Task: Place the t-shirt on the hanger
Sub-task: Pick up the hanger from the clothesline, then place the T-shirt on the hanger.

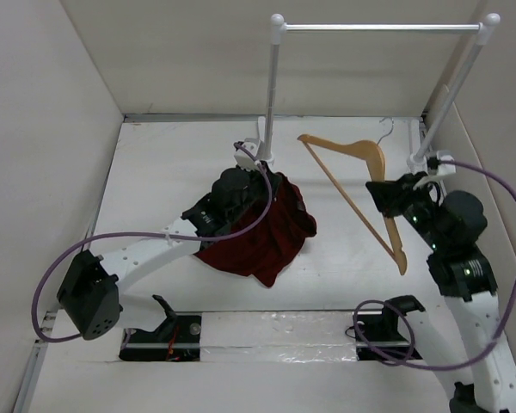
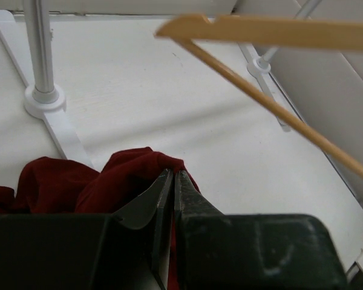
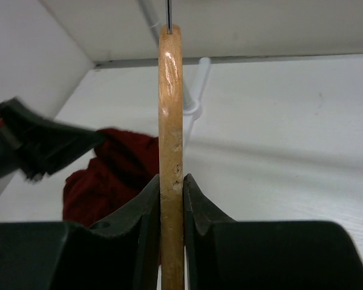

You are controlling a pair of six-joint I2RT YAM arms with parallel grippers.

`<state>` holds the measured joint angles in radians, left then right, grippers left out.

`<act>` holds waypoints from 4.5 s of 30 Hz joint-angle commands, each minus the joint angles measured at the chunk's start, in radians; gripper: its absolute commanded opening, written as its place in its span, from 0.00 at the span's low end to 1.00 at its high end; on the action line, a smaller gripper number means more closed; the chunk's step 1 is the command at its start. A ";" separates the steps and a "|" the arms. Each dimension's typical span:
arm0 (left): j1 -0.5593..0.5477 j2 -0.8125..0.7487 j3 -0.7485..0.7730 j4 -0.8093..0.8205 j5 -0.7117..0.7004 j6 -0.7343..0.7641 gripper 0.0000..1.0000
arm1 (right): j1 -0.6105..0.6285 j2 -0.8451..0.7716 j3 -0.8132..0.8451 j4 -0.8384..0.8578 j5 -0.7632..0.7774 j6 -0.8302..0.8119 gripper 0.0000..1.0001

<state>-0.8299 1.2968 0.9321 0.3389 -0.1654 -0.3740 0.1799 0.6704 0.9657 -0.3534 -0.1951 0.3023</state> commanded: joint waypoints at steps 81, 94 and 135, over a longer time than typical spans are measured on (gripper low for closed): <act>0.069 -0.082 0.290 -0.317 -0.126 0.069 0.00 | 0.636 -0.115 -0.090 0.148 0.370 0.055 0.00; 0.069 -0.062 0.329 -0.314 -0.101 0.076 0.00 | 0.636 -0.114 -0.090 0.119 0.441 0.050 0.00; 0.069 -0.160 0.358 -0.304 0.463 0.010 0.00 | 0.638 0.614 -0.234 1.657 0.388 0.205 0.00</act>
<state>-0.7528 1.1809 1.2659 -0.0273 0.2180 -0.3534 0.8192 1.3121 0.6632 0.9771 0.1051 0.4721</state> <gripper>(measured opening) 0.007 0.216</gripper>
